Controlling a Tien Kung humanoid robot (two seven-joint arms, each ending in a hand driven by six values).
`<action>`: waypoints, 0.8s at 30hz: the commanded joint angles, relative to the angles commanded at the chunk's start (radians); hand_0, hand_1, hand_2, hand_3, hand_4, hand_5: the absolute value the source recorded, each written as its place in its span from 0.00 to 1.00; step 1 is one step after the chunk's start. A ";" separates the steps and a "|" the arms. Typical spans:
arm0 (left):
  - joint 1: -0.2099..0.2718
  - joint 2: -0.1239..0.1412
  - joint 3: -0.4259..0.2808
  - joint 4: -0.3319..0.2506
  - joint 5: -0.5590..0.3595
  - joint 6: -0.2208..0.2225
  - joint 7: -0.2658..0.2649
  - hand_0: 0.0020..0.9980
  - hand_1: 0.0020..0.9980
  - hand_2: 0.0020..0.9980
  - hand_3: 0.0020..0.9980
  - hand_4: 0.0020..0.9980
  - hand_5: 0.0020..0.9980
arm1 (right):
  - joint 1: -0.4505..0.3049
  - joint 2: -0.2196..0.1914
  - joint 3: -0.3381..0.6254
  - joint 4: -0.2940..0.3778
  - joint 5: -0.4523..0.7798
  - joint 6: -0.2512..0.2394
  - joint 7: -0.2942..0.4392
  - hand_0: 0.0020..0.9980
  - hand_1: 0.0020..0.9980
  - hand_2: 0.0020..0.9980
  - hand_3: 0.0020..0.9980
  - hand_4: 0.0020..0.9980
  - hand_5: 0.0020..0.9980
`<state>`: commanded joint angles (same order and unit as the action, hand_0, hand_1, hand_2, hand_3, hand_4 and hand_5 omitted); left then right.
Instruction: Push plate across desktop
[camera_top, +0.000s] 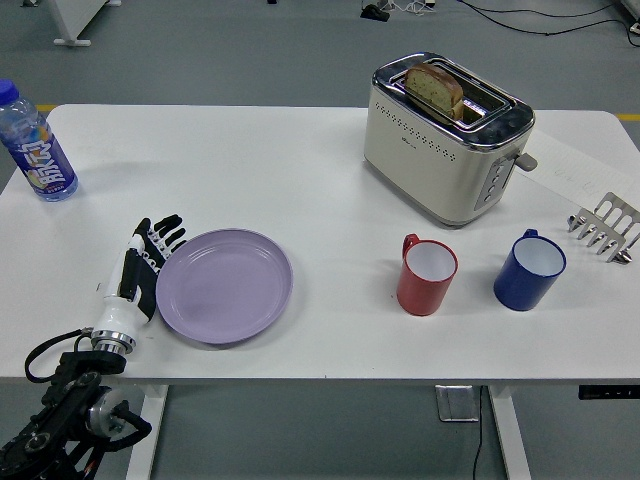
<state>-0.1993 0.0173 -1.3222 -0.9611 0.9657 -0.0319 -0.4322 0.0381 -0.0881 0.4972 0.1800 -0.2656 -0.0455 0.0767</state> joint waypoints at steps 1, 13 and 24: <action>0.001 -0.001 0.005 -0.002 -0.002 0.001 -0.001 0.80 0.85 0.84 0.70 0.54 1.00 | 0.000 0.000 0.000 0.000 0.000 0.000 0.000 0.69 0.70 0.80 0.73 0.36 0.32; 0.000 -0.002 0.062 -0.022 -0.034 0.011 -0.005 0.80 0.85 0.83 0.70 0.54 1.00 | 0.002 -0.002 0.008 0.000 -0.008 -0.001 0.001 0.69 0.70 0.80 0.73 0.36 0.32; -0.001 -0.005 0.124 -0.040 -0.055 0.013 -0.006 0.80 0.85 0.83 0.70 0.53 1.00 | 0.002 -0.002 0.012 0.000 -0.012 -0.001 0.000 0.69 0.70 0.80 0.73 0.36 0.32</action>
<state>-0.1999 0.0122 -1.1985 -1.0012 0.9110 -0.0187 -0.4382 0.0400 -0.0902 0.5088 0.1800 -0.2775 -0.0470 0.0768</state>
